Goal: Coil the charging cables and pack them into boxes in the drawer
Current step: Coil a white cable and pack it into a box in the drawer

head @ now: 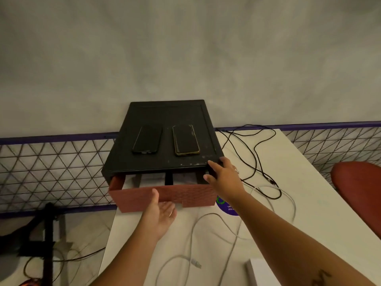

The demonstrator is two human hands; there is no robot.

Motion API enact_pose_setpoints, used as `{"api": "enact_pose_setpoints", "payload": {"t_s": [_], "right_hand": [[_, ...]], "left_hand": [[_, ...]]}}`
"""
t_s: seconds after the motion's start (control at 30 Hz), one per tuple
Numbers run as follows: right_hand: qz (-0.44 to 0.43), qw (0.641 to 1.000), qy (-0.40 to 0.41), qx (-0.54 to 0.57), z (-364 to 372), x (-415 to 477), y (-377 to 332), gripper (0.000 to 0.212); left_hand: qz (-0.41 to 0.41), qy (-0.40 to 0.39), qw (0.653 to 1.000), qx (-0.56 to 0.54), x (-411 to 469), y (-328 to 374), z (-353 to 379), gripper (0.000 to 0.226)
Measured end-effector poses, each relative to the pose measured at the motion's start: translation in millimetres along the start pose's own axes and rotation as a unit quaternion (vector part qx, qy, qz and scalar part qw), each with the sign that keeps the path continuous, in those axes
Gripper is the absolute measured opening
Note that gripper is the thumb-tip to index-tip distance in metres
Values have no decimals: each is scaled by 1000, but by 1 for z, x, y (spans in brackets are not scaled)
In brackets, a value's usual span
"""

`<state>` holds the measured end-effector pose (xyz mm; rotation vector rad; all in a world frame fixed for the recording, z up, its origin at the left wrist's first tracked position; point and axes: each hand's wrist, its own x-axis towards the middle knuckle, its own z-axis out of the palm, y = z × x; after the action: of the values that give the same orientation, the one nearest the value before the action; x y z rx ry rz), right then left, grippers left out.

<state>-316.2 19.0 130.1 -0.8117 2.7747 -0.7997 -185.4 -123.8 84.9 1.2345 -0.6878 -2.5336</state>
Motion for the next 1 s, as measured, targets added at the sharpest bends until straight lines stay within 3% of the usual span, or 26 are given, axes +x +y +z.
{"api": "enact_pose_setpoints", "payload": {"t_s": [0.43, 0.77, 1.0], "right_hand": [[78, 993, 87, 34, 10, 38, -5, 52], [64, 990, 112, 56, 10, 37, -1, 52], [65, 991, 110, 40, 8, 35, -4, 54]], "left_hand": [[16, -19, 996, -81, 10, -27, -11, 84], [-33, -15, 995, -95, -48, -64, -45, 56], [-47, 7, 994, -102, -74, -79, -63, 57]]}}
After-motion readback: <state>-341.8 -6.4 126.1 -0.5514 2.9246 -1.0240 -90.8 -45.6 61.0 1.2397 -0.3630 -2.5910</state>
